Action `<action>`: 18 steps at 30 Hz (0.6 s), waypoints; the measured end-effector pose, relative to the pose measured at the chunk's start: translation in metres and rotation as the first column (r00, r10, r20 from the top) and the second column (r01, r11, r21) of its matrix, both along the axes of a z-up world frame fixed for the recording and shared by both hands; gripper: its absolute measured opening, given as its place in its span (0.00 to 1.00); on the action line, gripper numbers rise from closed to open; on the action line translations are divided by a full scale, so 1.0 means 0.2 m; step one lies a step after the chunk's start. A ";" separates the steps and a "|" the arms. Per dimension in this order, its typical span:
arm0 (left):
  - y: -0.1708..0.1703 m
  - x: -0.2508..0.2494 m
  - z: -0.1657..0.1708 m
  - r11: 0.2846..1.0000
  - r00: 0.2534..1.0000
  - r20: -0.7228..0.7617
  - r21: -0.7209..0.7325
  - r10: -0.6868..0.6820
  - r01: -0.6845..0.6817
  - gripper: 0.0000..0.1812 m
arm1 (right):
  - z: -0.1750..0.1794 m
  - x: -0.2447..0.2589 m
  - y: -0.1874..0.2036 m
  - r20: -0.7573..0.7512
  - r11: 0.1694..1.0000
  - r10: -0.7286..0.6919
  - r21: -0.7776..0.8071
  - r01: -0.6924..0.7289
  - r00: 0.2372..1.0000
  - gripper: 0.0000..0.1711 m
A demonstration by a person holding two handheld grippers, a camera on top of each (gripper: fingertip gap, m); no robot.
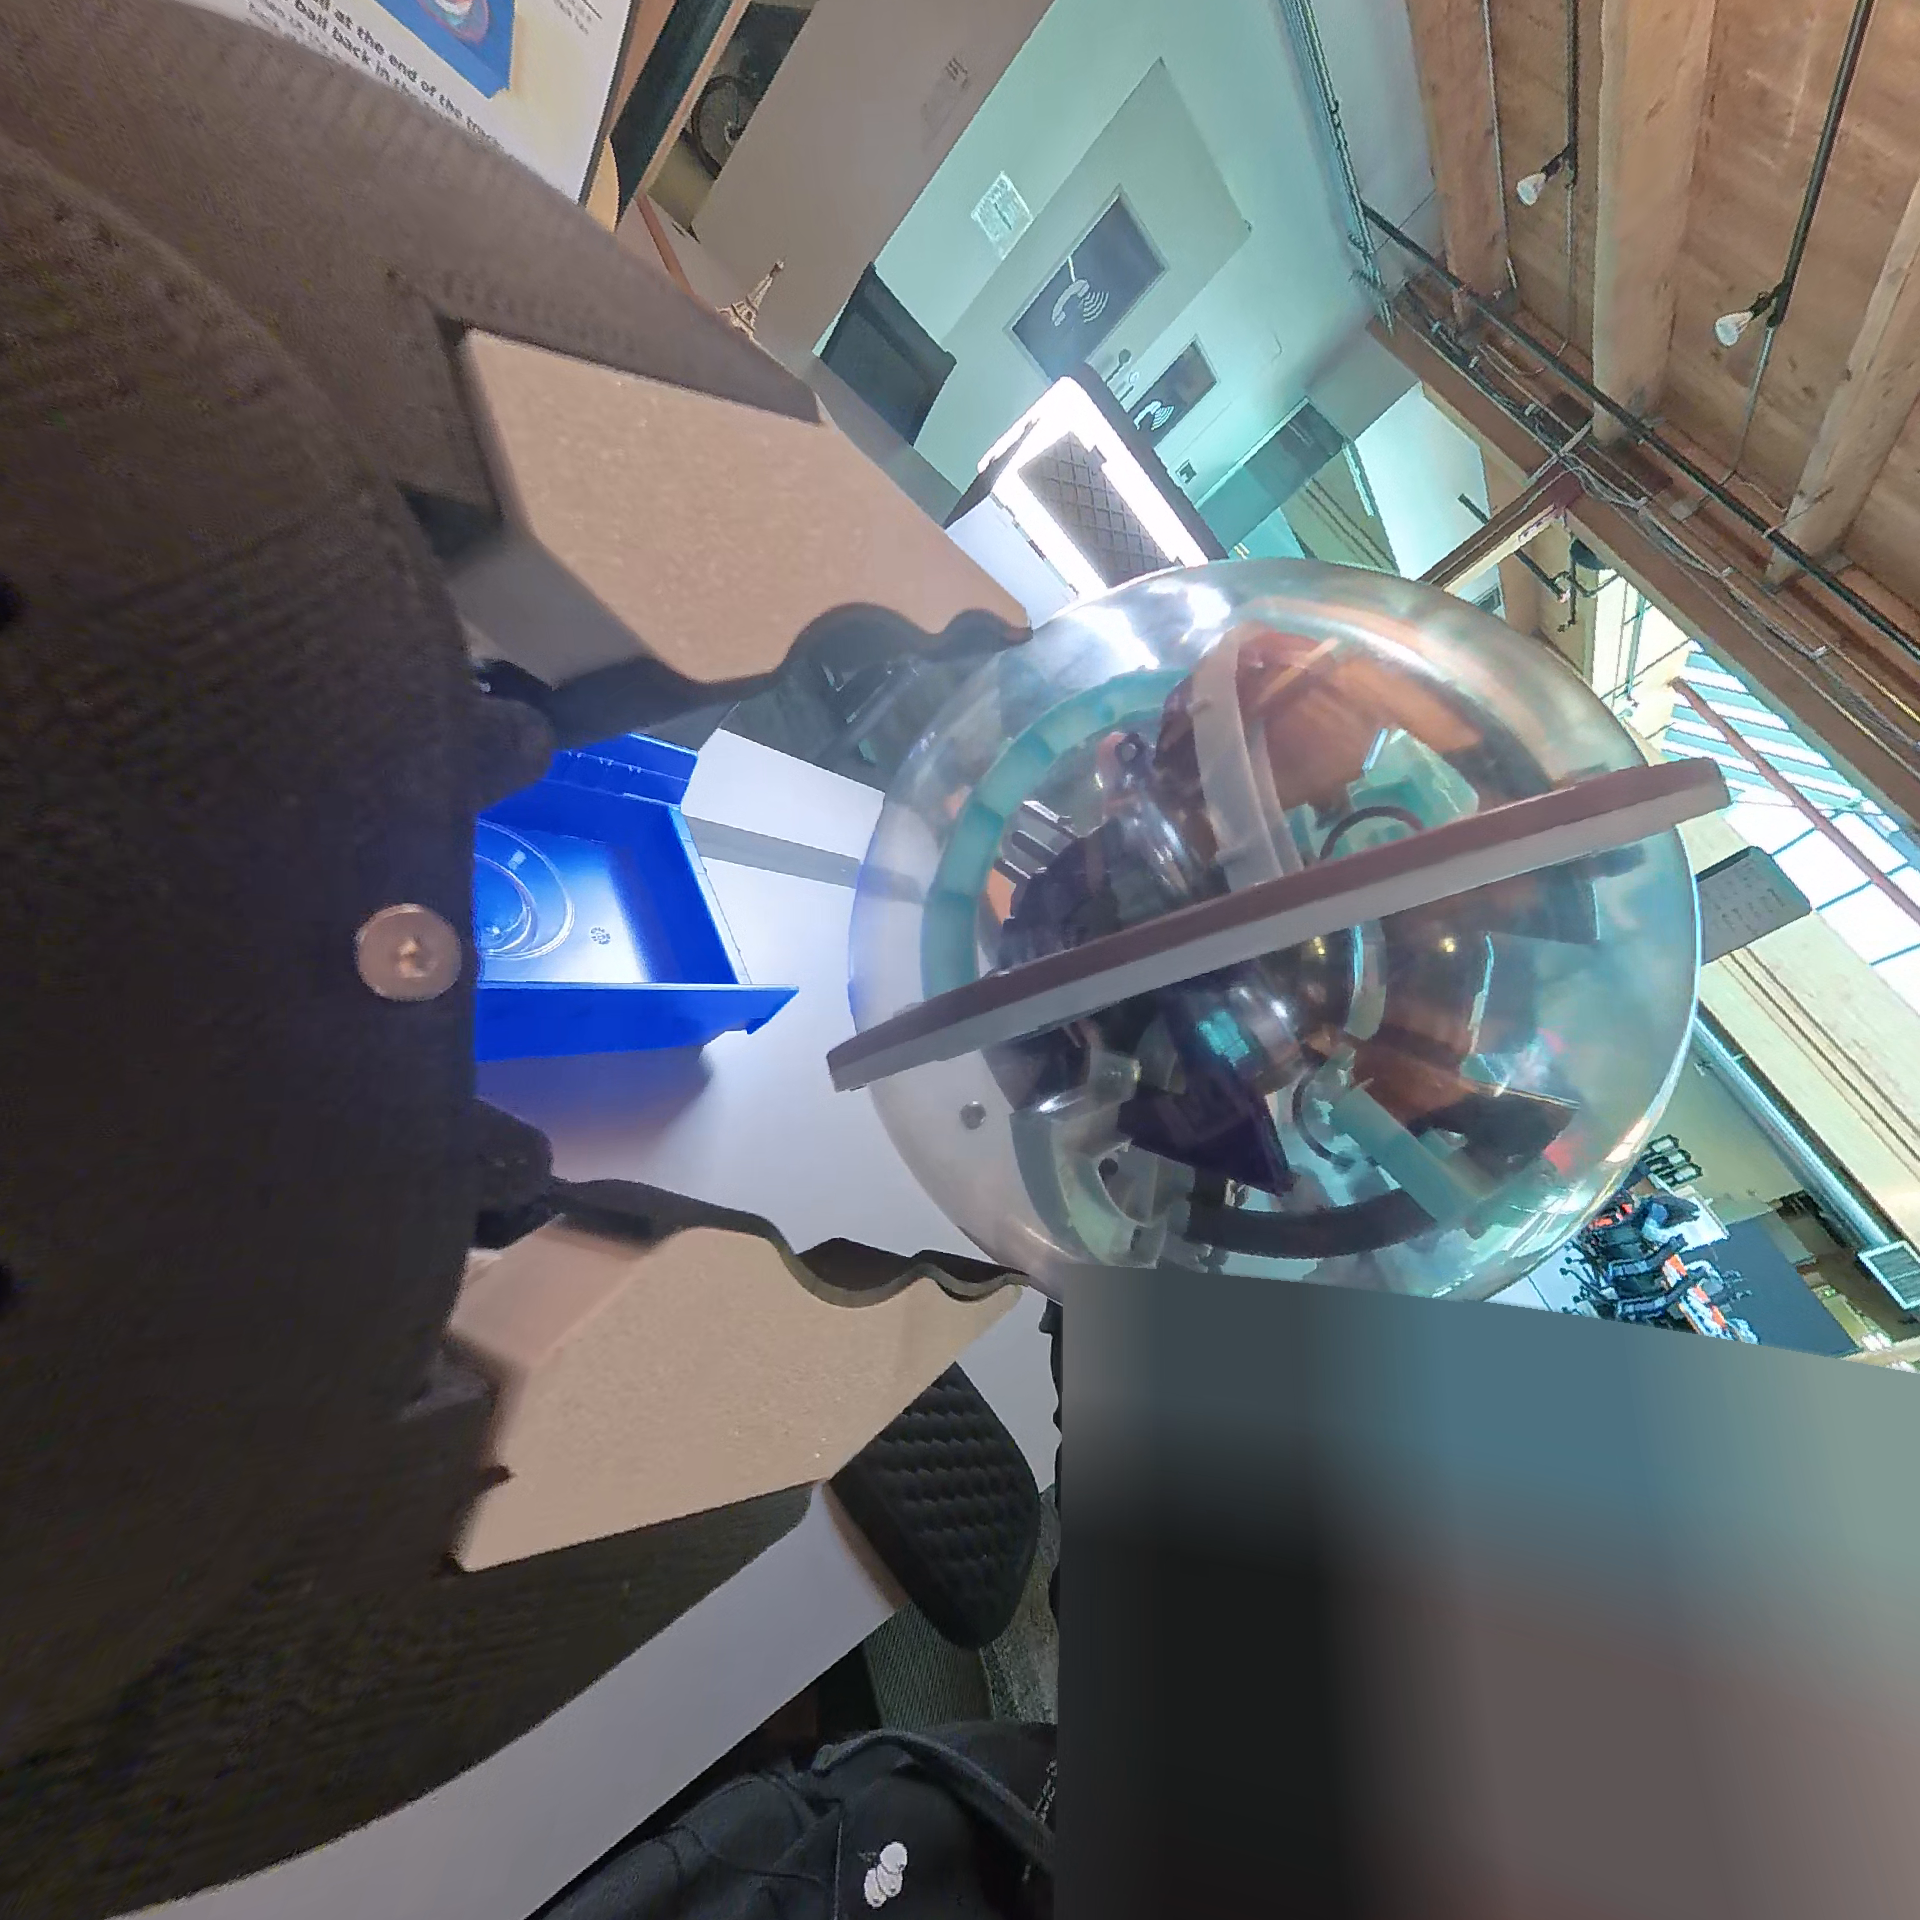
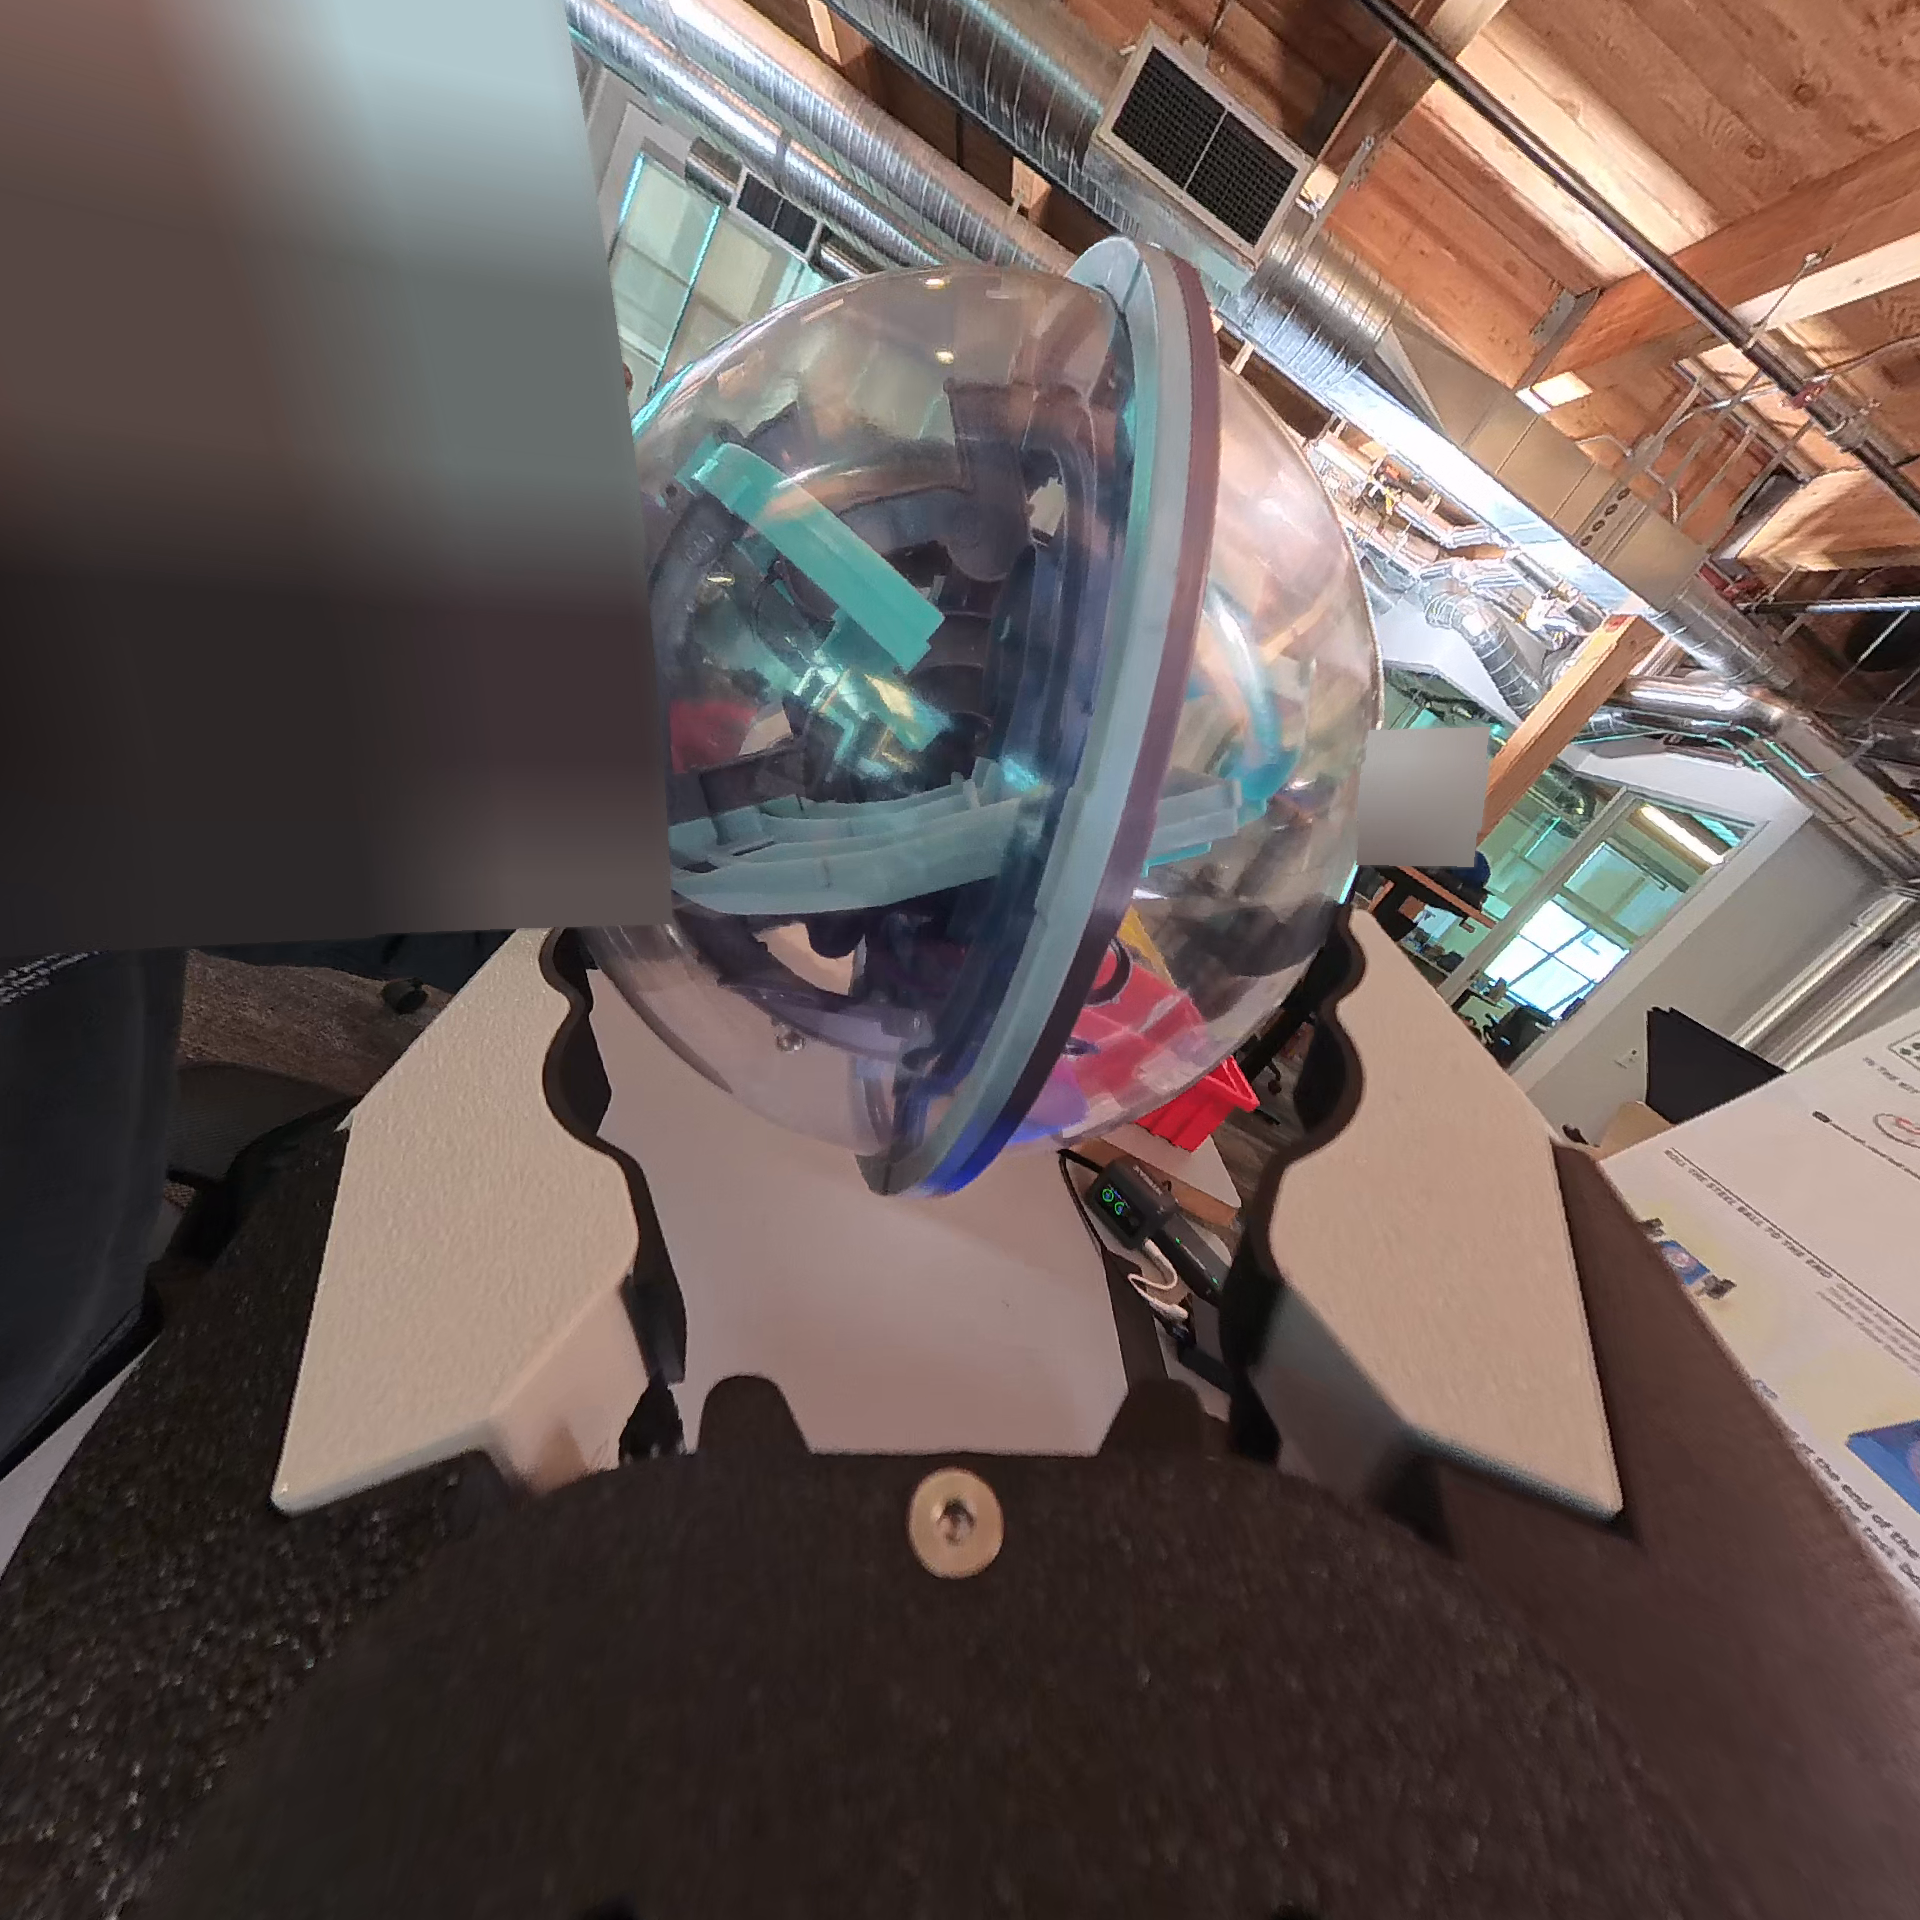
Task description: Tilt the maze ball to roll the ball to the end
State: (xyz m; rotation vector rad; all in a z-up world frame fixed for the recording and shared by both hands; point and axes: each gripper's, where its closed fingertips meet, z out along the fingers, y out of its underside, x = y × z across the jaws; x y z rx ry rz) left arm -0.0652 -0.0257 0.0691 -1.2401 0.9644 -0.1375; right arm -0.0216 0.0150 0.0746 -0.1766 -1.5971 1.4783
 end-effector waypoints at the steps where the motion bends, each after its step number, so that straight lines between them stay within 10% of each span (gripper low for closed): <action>1: 0.00 0.00 0.00 1.000 1.000 0.002 0.000 -0.002 0.002 0.63 | 0.00 0.00 0.00 0.003 1.000 -0.002 0.000 0.002 1.000 0.79; 18: 0.09 0.01 -0.32 0.997 0.985 0.169 -0.051 -0.045 0.055 0.62 | -0.33 0.00 0.09 0.185 0.997 -0.046 -0.045 0.055 0.982 0.79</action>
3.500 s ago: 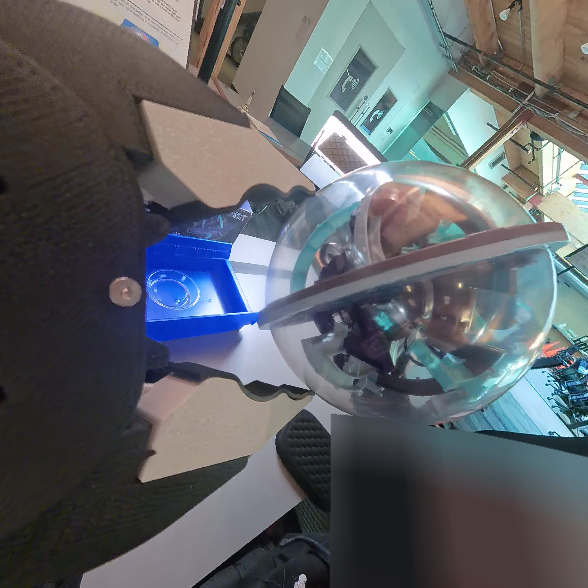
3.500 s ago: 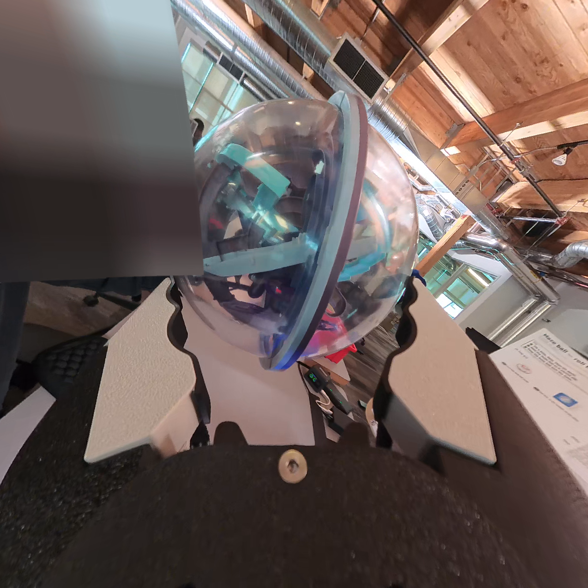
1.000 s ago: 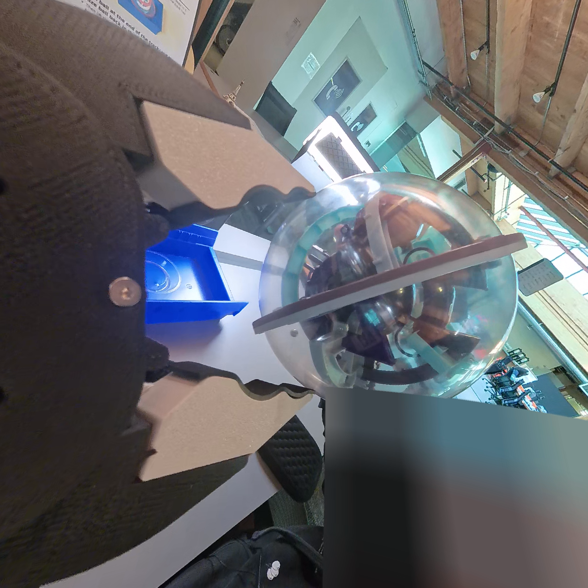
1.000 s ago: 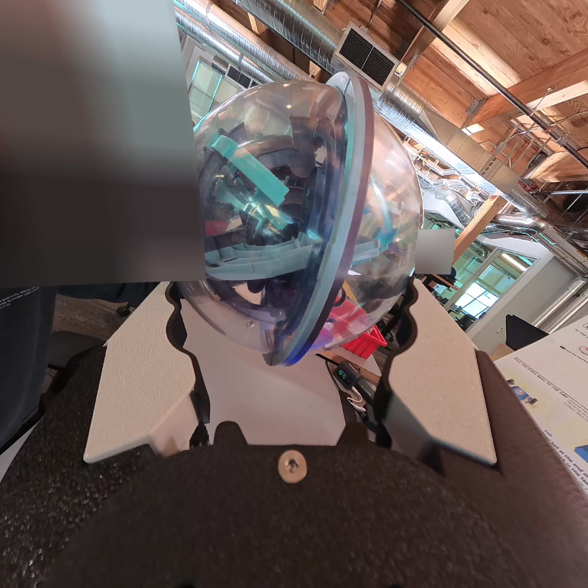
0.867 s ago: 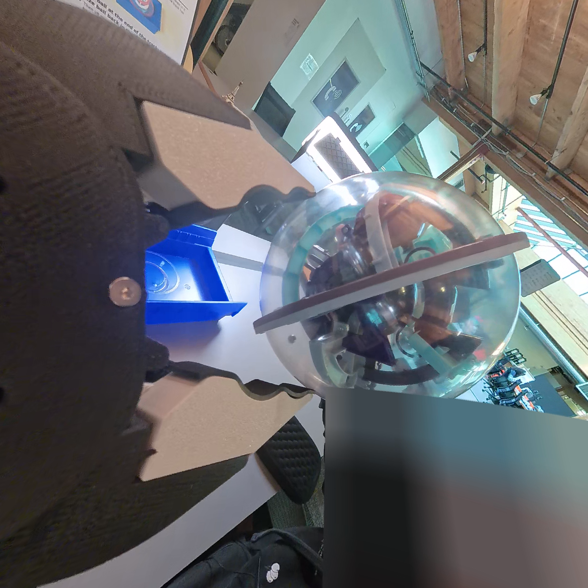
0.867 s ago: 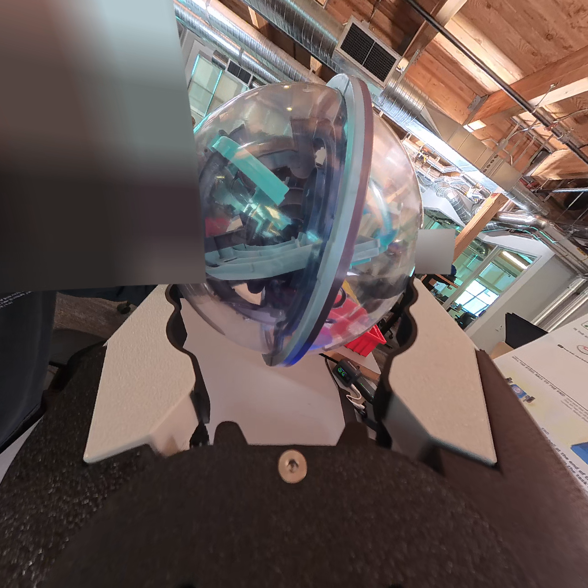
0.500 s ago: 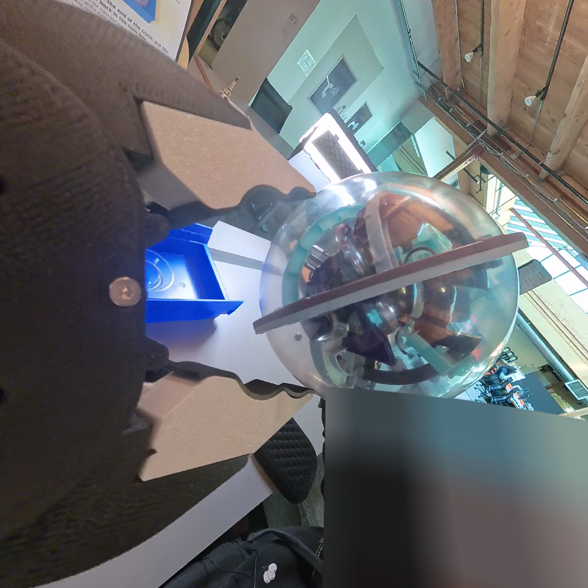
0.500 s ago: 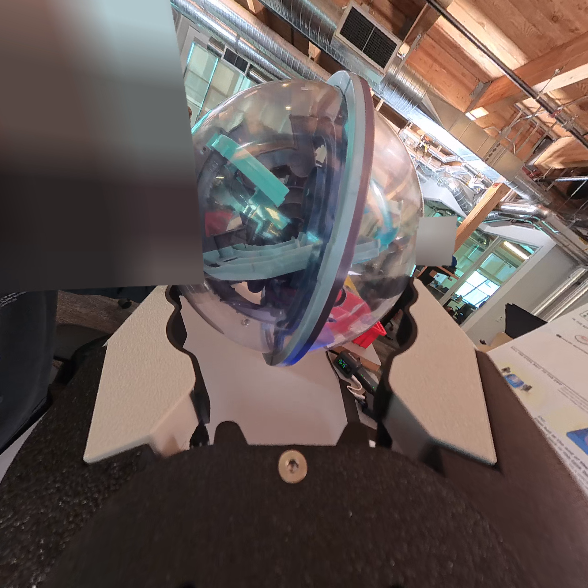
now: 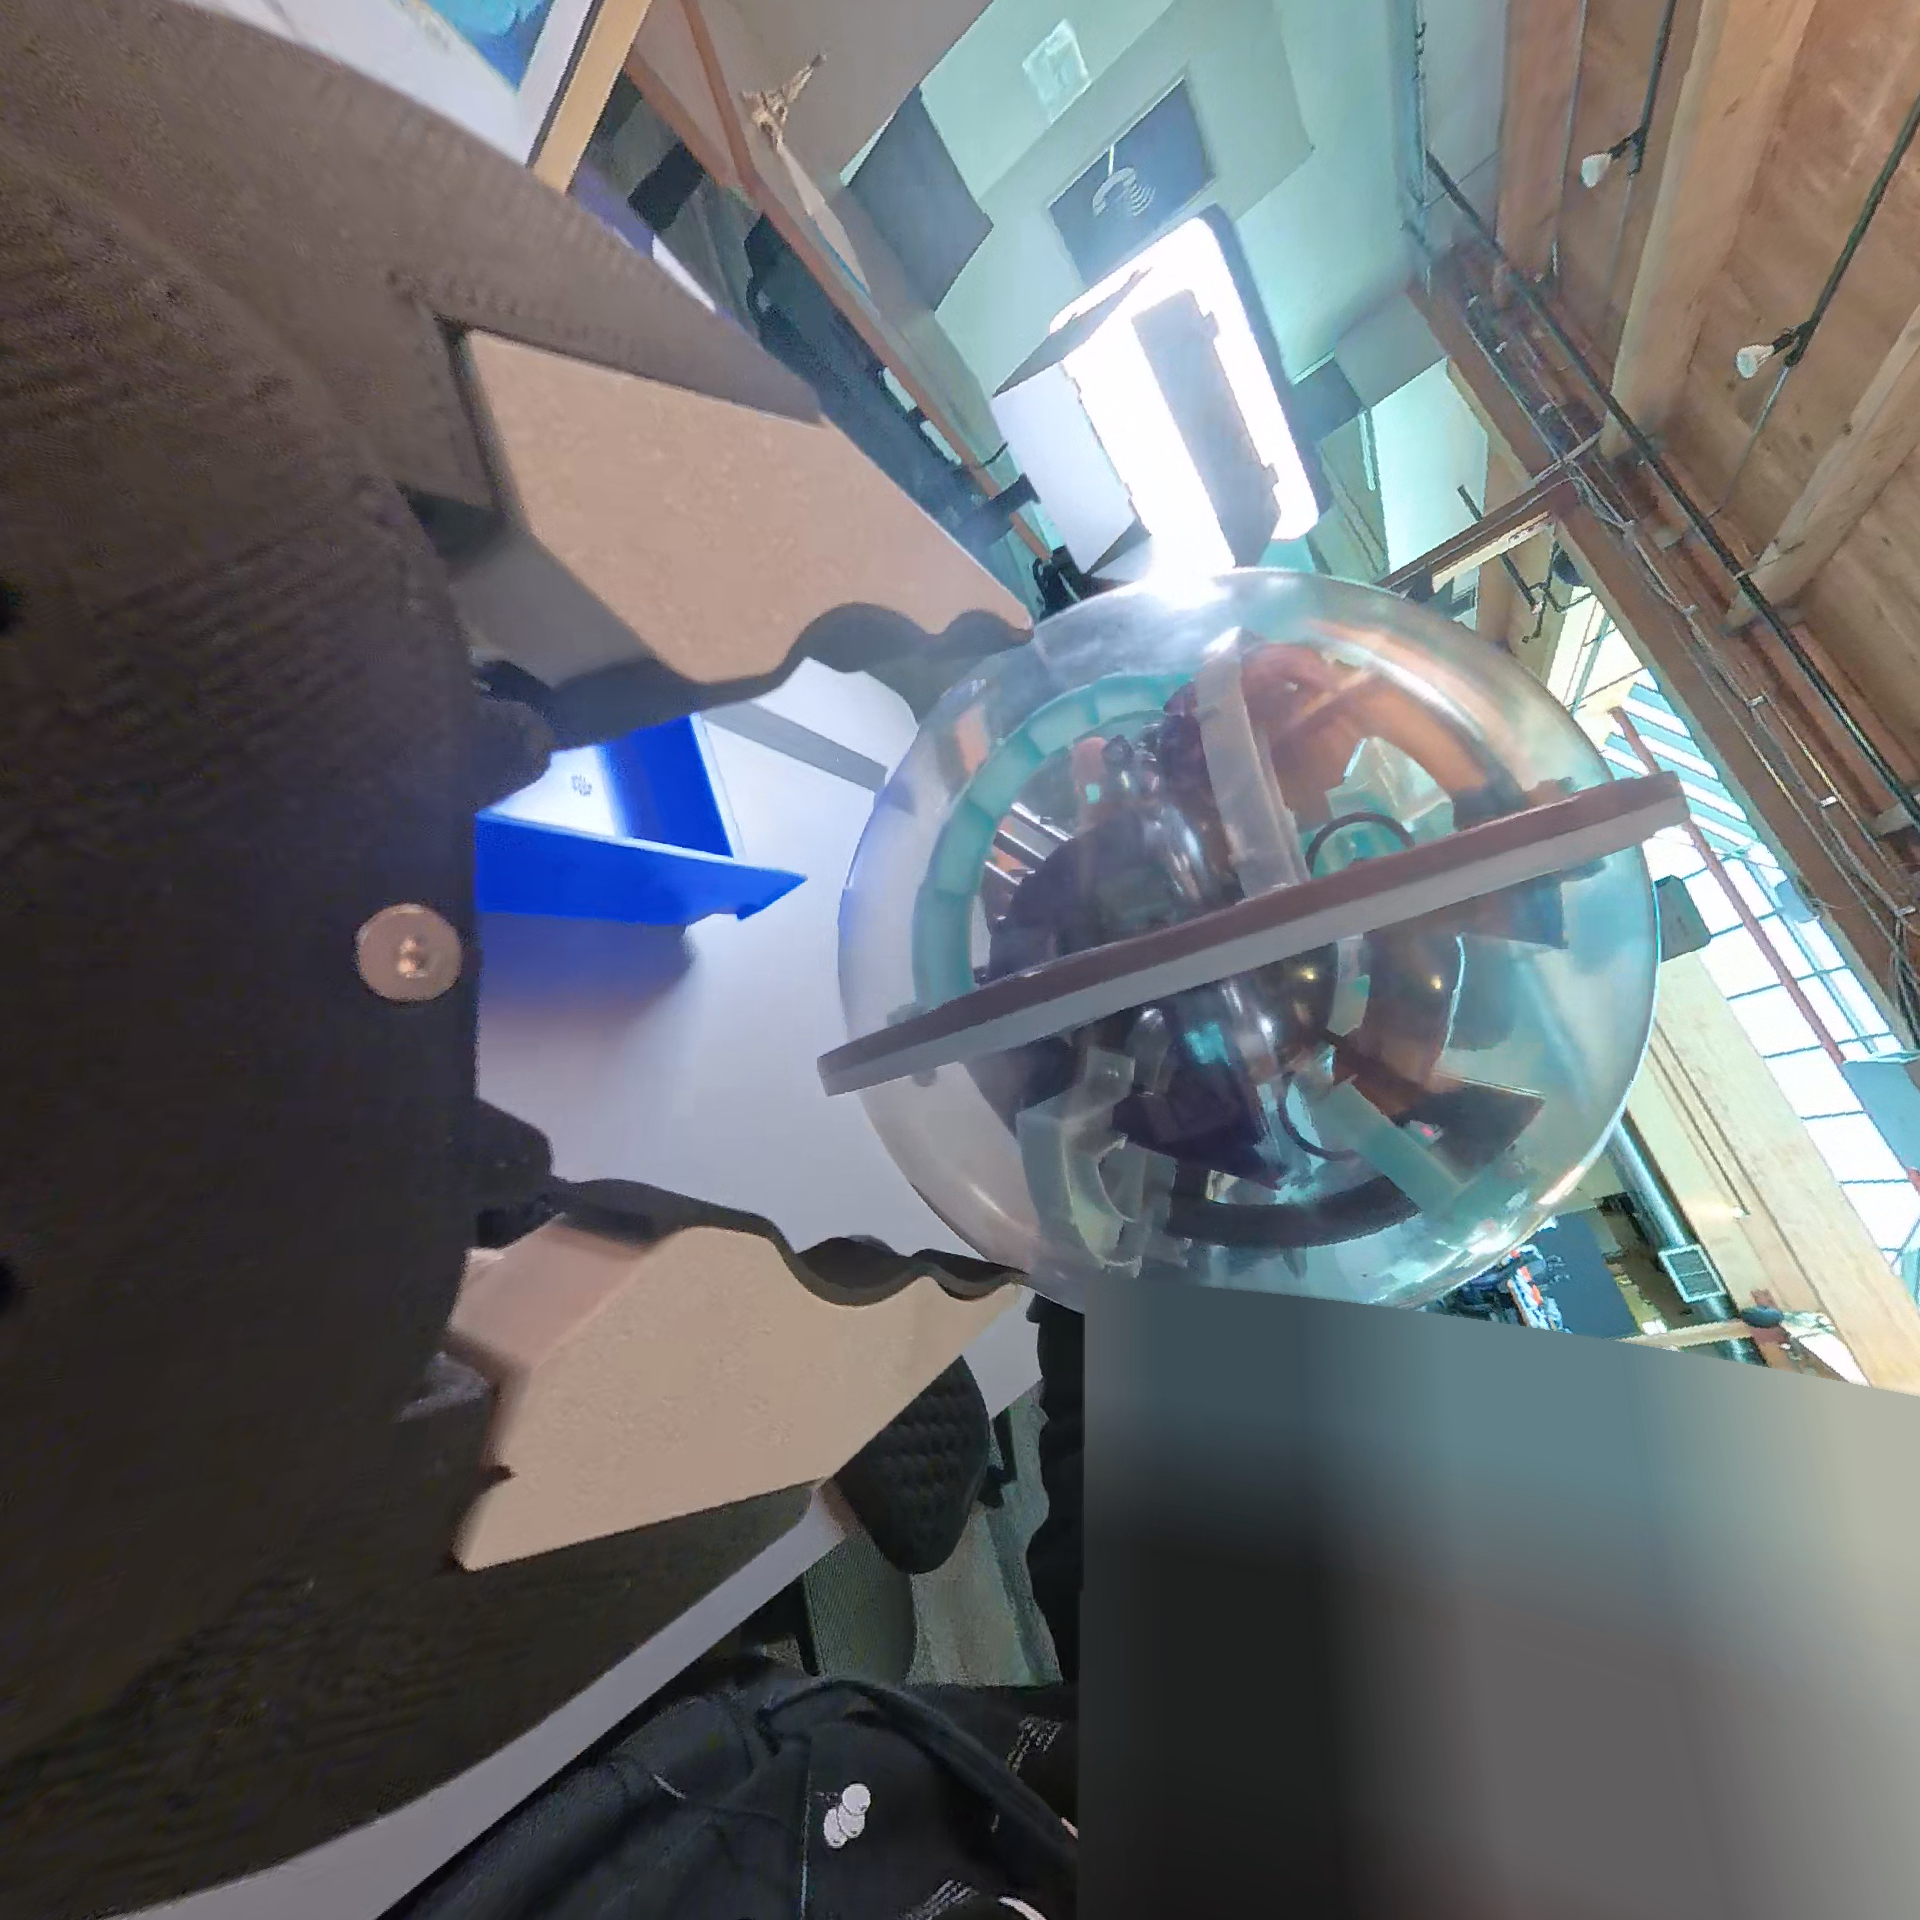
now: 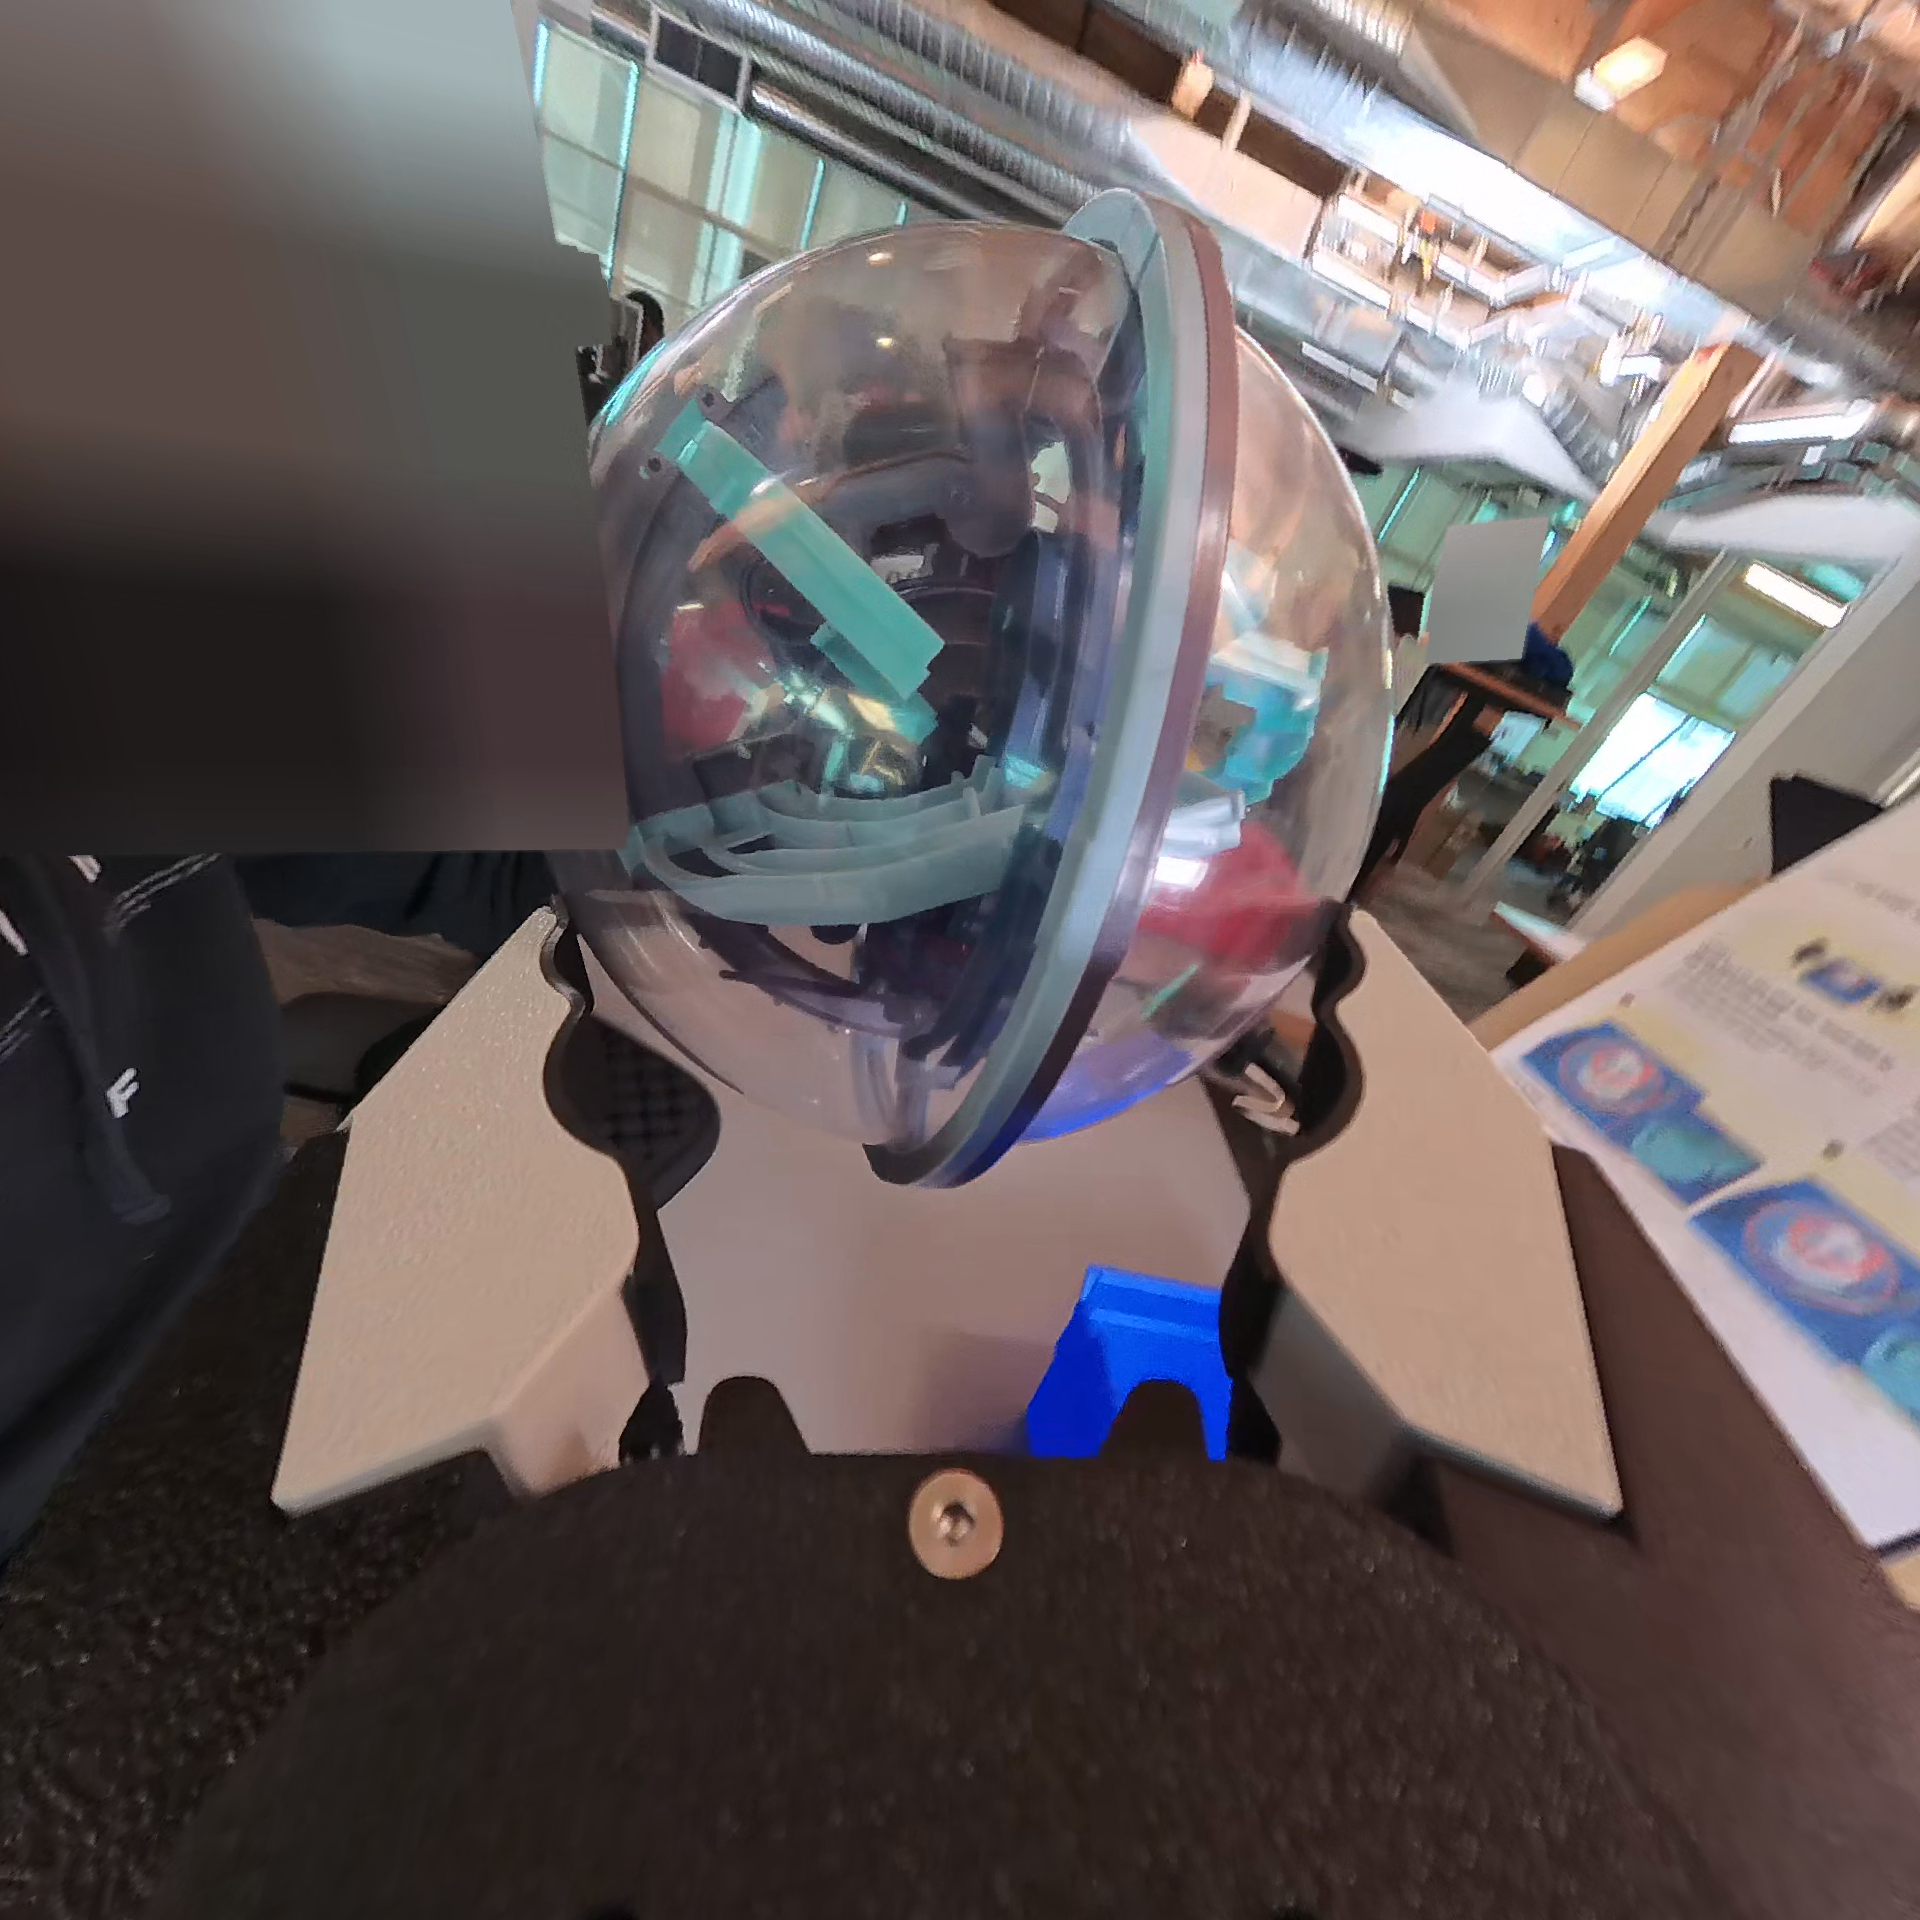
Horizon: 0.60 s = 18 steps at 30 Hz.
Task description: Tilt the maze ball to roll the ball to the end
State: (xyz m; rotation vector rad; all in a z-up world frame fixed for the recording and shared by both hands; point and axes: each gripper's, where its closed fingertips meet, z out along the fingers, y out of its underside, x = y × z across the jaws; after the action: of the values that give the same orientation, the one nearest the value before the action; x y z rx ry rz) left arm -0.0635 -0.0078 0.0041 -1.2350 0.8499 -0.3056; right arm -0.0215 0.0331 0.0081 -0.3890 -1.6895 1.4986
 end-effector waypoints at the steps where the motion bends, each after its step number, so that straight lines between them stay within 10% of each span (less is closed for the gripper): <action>1: 0.01 0.00 -0.03 1.000 1.000 0.014 -0.010 -0.003 0.003 0.62 | -0.03 0.00 0.01 0.016 1.000 -0.003 -0.008 0.004 1.000 0.79; 18: 0.12 0.01 -0.26 0.997 0.996 0.083 -0.064 -0.034 0.040 0.63 | -0.23 0.03 0.10 0.119 0.998 -0.054 -0.025 0.057 0.991 0.79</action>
State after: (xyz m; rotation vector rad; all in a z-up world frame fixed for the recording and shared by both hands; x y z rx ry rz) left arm -0.0608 0.0156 -0.0484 -1.2601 0.7982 -0.4138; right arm -0.0162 0.0531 -0.0383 -0.5452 -1.7367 1.4853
